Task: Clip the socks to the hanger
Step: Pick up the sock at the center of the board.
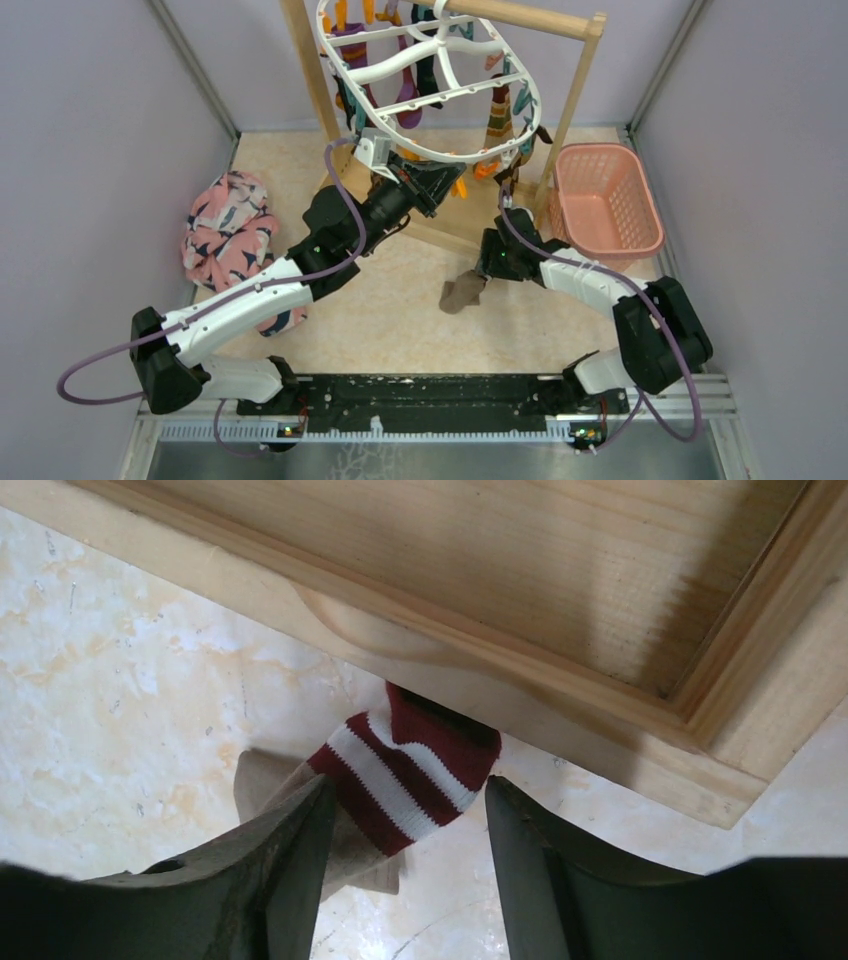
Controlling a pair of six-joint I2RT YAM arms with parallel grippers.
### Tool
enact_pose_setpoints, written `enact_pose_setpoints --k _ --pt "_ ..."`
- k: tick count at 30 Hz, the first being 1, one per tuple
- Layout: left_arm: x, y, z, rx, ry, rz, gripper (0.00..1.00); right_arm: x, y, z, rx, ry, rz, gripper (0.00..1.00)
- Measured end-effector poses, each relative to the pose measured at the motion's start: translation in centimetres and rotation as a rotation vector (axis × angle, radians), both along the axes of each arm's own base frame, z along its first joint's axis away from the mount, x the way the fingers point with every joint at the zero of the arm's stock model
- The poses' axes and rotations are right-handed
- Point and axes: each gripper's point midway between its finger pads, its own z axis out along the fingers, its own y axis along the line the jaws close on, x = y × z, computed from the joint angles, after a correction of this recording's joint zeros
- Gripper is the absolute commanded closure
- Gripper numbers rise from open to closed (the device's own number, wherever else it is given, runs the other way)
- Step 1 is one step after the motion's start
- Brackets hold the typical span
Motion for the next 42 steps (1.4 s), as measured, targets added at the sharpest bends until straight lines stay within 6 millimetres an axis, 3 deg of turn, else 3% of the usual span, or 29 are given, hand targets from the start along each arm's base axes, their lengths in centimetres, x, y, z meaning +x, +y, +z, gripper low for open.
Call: enact_pose_setpoints --k 7,13,18,22,31,34,37,42 --pt "0.1 0.0 -0.3 0.004 0.003 0.001 1.00 0.0 0.0 -1.0 -0.005 0.006 -0.002 0.51" --pt "0.1 0.1 -0.3 0.004 0.004 0.003 1.00 -0.1 -0.3 -2.1 -0.007 0.016 -0.007 0.82" --pt "0.0 0.2 -0.3 0.003 0.002 0.003 1.00 -0.3 -0.5 -1.6 -0.003 -0.005 -0.001 0.90" --pt "0.0 0.2 -0.2 0.001 0.001 0.002 1.00 0.4 -0.5 2.0 0.027 -0.122 0.015 1.00" --pt "-0.1 0.2 -0.1 -0.003 -0.002 0.000 1.00 -0.2 -0.5 11.0 0.076 -0.422 0.164 1.00" --pt "-0.1 0.2 -0.1 -0.003 -0.003 -0.001 1.00 -1.4 0.0 14.3 0.115 -0.566 0.272 1.00" --pt "-0.1 0.2 0.0 -0.004 -0.004 -0.001 1.00 -3.7 0.6 18.0 0.174 -0.743 0.399 1.00" --pt "-0.2 0.2 0.0 -0.004 -0.005 -0.003 1.00 -7.2 2.1 22.3 0.234 -0.917 0.628 1.00"
